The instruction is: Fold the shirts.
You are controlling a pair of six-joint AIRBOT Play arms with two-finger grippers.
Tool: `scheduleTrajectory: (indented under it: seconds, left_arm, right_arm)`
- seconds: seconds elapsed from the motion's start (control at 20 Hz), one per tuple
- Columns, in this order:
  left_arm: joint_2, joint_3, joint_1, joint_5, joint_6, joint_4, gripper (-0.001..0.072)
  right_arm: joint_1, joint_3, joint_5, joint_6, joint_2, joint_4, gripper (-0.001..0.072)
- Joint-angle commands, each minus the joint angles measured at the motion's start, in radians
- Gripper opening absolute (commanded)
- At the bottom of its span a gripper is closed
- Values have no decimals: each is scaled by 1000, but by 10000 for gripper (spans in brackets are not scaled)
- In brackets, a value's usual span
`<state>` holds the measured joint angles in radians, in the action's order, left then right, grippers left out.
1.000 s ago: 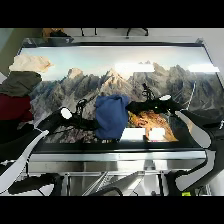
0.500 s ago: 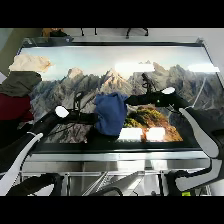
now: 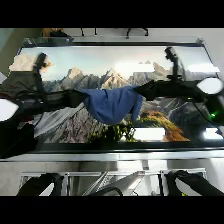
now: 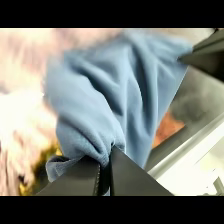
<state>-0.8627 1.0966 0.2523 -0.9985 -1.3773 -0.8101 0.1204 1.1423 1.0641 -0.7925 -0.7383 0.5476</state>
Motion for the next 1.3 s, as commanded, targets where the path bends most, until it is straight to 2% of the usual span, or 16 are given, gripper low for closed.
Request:
scheduleTrajectory:
  seconds: [0.0,0.15,0.25,0.4,0.6,0.65,0.7,0.75,0.8,0.9,1.05,1.15,1.25]
  left_arm:
    - [156,120,-8,-31,-90,-123,16]
    - [257,153,-8,-35,-200,-328,16]
    - [281,73,-8,-64,-262,-430,16]
    - [219,-155,-8,-27,-263,-429,16]
    - [17,-343,-6,122,-243,-425,16]
    - [-36,-359,-6,156,-243,-426,18]
    - [-92,-357,-8,168,-238,-429,69]
    - [-142,-340,-8,164,-206,-430,517]
    - [-186,-307,-10,146,-183,-433,692]
    - [-254,-215,-33,29,-164,-449,689]
    - [-298,-164,-57,-162,-165,-445,689]
    - [-255,-270,-27,-183,-168,-383,688]
    - [-196,-414,31,-83,-168,-274,688]
  right_arm:
    - [-1,1,-46,-8,237,32,20]
    - [0,1,-71,-9,363,99,19]
    - [0,-16,-72,-55,339,161,20]
    - [0,-103,-69,-56,154,157,20]
    - [0,-137,-73,-42,-180,149,30]
    - [-1,-135,-89,-42,-246,149,140]
    - [-6,-132,-99,-43,-289,149,403]
    - [-21,-123,-94,-46,-316,150,532]
    - [-42,-116,-87,-57,-320,149,526]
    - [-109,-113,-52,-97,-288,151,526]
    - [-237,-131,90,-117,-233,195,521]
    - [-287,-200,114,-129,-215,201,521]
    - [-279,-288,106,-125,-217,191,521]
